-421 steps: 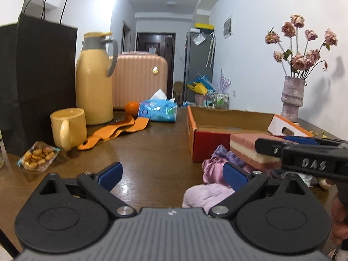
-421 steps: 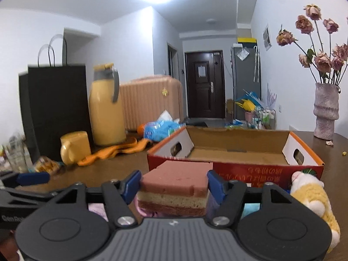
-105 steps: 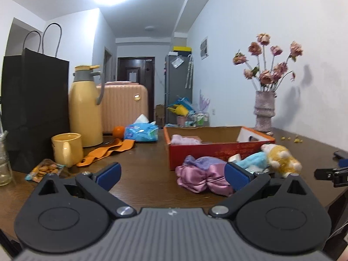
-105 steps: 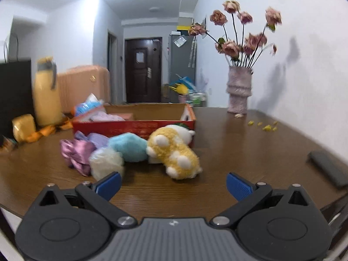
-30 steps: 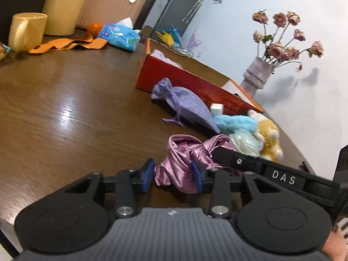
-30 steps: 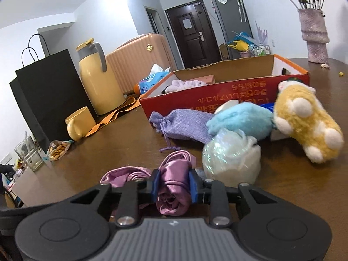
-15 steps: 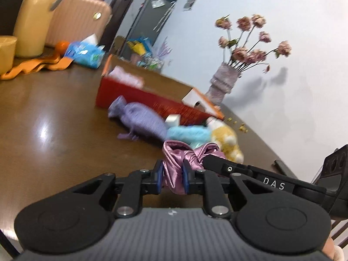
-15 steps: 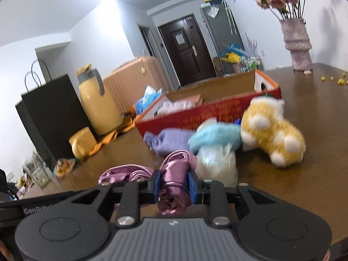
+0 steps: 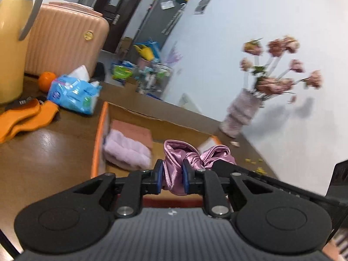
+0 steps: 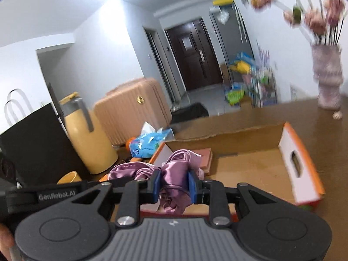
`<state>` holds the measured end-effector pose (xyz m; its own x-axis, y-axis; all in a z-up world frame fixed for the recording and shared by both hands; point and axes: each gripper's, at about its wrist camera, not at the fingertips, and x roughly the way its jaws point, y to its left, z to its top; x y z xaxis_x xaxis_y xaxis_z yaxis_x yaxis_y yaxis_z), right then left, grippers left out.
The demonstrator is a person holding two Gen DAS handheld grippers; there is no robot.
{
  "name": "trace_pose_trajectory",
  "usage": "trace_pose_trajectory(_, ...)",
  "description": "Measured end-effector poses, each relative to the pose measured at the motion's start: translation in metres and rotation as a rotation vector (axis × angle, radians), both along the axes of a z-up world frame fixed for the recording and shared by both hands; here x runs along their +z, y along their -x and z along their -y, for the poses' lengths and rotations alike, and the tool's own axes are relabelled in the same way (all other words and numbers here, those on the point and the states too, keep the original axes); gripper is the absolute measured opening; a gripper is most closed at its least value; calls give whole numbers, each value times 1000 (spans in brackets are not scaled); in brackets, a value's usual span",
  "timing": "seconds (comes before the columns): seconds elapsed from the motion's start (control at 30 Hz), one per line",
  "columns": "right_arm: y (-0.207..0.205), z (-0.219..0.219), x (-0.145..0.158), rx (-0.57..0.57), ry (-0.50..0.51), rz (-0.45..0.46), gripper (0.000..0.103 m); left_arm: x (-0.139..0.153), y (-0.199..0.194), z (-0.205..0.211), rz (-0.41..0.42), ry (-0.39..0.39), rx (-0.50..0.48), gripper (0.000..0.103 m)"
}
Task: Organize soft objects
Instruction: 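Lower the pink scrunchie into the box and open the right gripper, then move both grippers to the yellow-and-white plush alpaca and close on it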
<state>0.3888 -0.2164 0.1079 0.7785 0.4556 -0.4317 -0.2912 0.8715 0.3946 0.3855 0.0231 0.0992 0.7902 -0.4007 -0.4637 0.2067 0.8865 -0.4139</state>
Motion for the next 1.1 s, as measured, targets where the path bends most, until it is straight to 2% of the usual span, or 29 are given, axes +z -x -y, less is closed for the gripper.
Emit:
trace_pose_trajectory(0.13,-57,-12,-30,27,-25,-146,25,-21,-32,7,-49,-158,51,20)
trace_pose_trajectory(0.23,-77,-23,-56,31,-7,-231,26,-41,-42,9,-72,-242,40,24)
trace_pose_trajectory(0.3,-82,-31,-70,38,13,-253,28,-49,-42,9,-72,-275,43,37)
trace_pose_trajectory(0.33,-84,-34,-75,37,23,-263,29,-50,-41,9,-53,-295,53,47)
trace_pose_trajectory(0.4,-85,-37,-80,19,45,-272,31,-49,-35,11,1,-316,53,55)
trace_pose_trajectory(0.47,-85,-35,-77,15,40,-272,41,-43,-27,13,43,-339,53,64)
trace_pose_trajectory(0.63,-65,-14,-48,-19,12,-194,49,-20,-9,11,89,-347,74,66)
trace_pose_trajectory(0.73,-38,3,-21,-47,32,-107,58,-3,9,7,119,-346,96,69)
trace_pose_trajectory(0.87,3,30,7,-95,78,9,89,17,47,1,199,-351,130,85)
trace_pose_trajectory(0.97,35,50,16,-129,105,70,93,23,74,-2,237,-355,165,95)
trace_pose_trajectory(1.1,79,72,21,-192,171,148,101,24,109,-4,266,-347,196,98)
